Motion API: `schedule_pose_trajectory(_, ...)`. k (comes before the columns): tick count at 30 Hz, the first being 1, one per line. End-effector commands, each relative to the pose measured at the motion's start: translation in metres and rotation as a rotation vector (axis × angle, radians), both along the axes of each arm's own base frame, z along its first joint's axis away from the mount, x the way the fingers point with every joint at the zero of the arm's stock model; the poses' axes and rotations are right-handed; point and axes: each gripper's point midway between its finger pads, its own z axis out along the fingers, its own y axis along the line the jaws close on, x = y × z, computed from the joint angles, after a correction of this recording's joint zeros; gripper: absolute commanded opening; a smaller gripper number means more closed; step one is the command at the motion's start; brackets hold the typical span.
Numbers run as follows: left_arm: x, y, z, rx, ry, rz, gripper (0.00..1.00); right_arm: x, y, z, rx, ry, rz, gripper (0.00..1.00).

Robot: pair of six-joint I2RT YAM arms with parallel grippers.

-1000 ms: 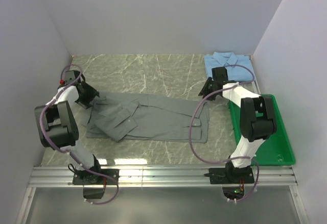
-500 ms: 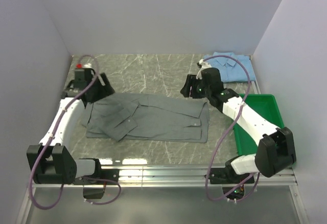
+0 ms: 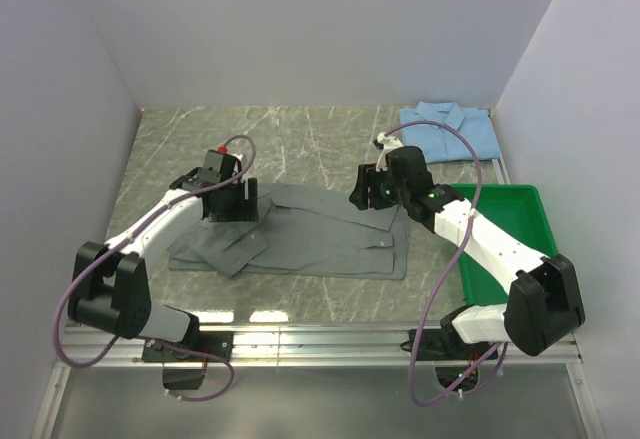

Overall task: Fold and stack the long sleeve shirts
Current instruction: Fold the shirt

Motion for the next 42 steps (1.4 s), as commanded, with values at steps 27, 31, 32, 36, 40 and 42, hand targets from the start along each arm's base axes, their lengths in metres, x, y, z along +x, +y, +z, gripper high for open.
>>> schedule_pose_trajectory(27,0.018,0.005,-0.056,0.116,0.067,-0.046,0.55,0.009,0.016,-0.014,-0.011,0.036,0.066,0.61)
schedule_pose_trajectory(31,0.011,-0.002,-0.055,0.074,0.087,-0.051,0.42,0.009,0.019,-0.014,-0.005,0.040,0.074,0.61)
schedule_pose_trajectory(32,0.009,-0.003,-0.055,0.066,0.089,-0.049,0.35,0.009,0.019,-0.013,-0.002,0.038,0.074,0.61)
schedule_pose_trajectory(36,0.007,-0.004,-0.047,0.050,0.078,-0.048,0.21,0.009,0.021,-0.011,0.002,0.038,0.083,0.60)
schedule_pose_trajectory(40,0.009,-0.009,-0.026,0.020,0.032,-0.067,0.10,0.004,0.029,-0.003,0.028,0.028,0.129,0.60)
schedule_pose_trajectory(42,0.014,-0.014,-0.007,-0.012,-0.024,-0.076,0.08,0.000,0.040,0.003,0.068,0.029,0.180,0.60)
